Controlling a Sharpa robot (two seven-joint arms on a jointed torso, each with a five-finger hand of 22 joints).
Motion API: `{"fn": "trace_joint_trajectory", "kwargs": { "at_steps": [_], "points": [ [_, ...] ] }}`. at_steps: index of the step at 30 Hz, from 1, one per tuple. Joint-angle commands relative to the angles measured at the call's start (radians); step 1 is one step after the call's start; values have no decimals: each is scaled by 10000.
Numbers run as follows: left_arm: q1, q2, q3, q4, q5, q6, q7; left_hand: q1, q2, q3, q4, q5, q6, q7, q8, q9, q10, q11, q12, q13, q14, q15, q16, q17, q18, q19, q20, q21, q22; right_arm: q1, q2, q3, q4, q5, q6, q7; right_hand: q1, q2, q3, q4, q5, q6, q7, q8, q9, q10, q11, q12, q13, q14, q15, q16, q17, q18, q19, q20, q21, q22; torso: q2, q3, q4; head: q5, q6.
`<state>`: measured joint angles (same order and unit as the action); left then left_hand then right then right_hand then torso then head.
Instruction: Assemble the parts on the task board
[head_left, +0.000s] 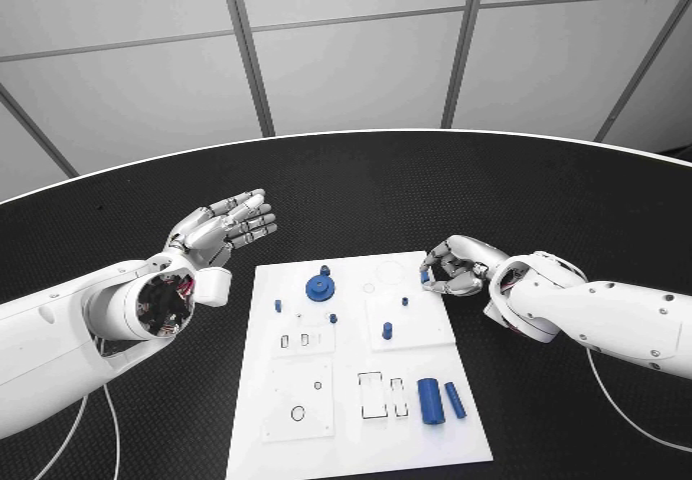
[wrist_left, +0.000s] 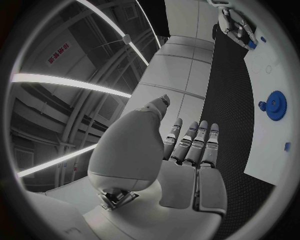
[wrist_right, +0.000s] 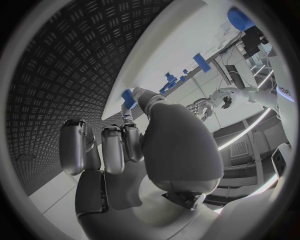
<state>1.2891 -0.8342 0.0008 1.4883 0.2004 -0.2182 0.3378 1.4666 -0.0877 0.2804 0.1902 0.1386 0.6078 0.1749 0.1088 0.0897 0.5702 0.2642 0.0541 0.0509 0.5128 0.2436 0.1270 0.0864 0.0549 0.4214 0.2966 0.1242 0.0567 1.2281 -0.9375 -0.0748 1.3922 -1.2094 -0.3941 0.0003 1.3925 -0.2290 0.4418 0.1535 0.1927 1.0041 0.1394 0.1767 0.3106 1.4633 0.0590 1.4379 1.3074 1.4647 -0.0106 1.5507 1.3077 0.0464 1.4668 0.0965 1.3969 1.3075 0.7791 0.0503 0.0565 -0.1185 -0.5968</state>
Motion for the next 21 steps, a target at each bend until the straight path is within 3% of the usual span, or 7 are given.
{"fn": "trace_joint_trajectory", "kwargs": {
  "at_steps": [1, 8, 21],
  "points": [
    [0, 1, 0, -6, 0, 2, -1, -21, 16, 36, -4, -14, 63, 1213, -19, 7, 70, -1, -14, 6, 74, -1, 37, 11, 96, 61, -26, 42, 8, -10, 9, 0, -10, 0, 15, -11, -1, 103, 68, 15, 42, 67, -12, 42, 15, 146, -48, 53, 1366, 961, -54, 52, 2167, -8, 183, -67, 42, 1311, 1, 0, 7, -12, 0],
    [0, 1, 0, -15, 0, 1, -6, -30, 16, 49, -14, -16, 51, 1215, -27, 3, 66, 1, -17, 5, 61, 0, 32, 8, 98, 62, -27, 44, 7, -20, 48, 0, -40, 0, 28, -30, -37, 165, 151, -16, 46, 175, -62, 123, 48, 198, -90, 127, 1436, 969, -91, 63, 2201, -17, 205, -102, 77, 1345, 11, 2, 15, -16, -3],
    [0, -16, 0, -19, 0, -1, -6, -30, 16, 49, -14, -16, 51, 1215, -27, 3, 66, 1, -17, 5, 61, 0, 32, 8, 98, 62, -27, 44, 7, -23, 10, 2, 68, 1, -523, 15, -161, 673, 537, -204, 170, 637, -363, 677, 328, 377, -351, 344, 1650, 996, -318, 101, 2320, -59, 299, -304, 235, 1493, 5, 3, 7, -14, -40]
  ]
}}
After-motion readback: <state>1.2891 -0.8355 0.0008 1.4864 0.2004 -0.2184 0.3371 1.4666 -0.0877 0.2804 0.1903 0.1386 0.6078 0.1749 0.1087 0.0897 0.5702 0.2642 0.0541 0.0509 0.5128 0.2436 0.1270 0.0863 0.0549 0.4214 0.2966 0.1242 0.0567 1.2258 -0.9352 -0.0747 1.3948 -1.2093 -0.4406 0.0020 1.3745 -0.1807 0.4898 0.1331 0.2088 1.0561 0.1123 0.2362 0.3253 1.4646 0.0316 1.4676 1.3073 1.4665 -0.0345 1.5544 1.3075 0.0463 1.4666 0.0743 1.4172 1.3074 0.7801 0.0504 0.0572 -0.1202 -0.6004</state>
